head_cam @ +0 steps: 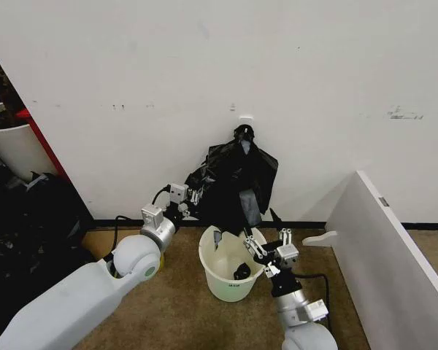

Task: Place the garbage bag over the trash bin.

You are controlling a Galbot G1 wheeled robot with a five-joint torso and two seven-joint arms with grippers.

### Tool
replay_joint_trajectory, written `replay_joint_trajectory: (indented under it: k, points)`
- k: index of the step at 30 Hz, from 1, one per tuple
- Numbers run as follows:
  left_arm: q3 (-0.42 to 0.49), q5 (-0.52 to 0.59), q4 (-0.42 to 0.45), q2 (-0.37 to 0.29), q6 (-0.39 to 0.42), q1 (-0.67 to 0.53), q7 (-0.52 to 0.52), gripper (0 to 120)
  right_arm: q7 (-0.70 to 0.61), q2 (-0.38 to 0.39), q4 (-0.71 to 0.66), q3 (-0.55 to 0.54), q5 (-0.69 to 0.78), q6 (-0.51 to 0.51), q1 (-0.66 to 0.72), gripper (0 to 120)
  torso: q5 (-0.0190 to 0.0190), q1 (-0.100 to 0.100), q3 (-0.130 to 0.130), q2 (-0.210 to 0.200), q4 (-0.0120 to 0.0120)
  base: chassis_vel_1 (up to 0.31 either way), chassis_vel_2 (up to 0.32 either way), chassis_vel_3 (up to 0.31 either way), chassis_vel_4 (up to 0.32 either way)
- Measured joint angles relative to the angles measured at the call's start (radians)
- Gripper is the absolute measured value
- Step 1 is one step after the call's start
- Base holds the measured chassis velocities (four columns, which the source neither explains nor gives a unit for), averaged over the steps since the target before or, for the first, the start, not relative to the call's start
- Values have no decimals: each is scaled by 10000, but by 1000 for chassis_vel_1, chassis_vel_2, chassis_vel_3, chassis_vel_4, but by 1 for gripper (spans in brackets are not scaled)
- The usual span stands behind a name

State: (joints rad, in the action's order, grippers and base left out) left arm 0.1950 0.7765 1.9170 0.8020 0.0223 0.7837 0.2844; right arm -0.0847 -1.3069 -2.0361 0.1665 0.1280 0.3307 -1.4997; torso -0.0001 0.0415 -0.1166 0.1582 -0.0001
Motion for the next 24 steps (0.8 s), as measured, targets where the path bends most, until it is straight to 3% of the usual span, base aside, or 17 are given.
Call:
replay_joint_trajectory:
  k: [2, 9, 18, 24]
  points:
    - [73, 0, -2, -56, -9, -73, -4, 0, 49, 64, 151, -146, 185, -280, 100, 98, 1, 0, 0, 0, -2, 0, 0, 0, 0]
    - [131, 0, 105, -208, -14, -71, -14, 0, -442, 104, 622, -273, 598, -1090, 583, 100, 2, 0, 0, 0, 0, 0, 0, 0, 0]
    - [-24, -123, 250, -252, -14, 237, -14, 0, -1416, -107, 791, -231, 2812, -2092, 1183, 100, 0, 0, 0, 0, -1, 0, 0, 0, 0]
    - [-129, -176, 319, -282, -14, 355, -15, 0, -1621, -184, 855, -153, 3256, -2259, 1286, 91, 0, 0, -1, -1, 0, 0, 0, 0, 0]
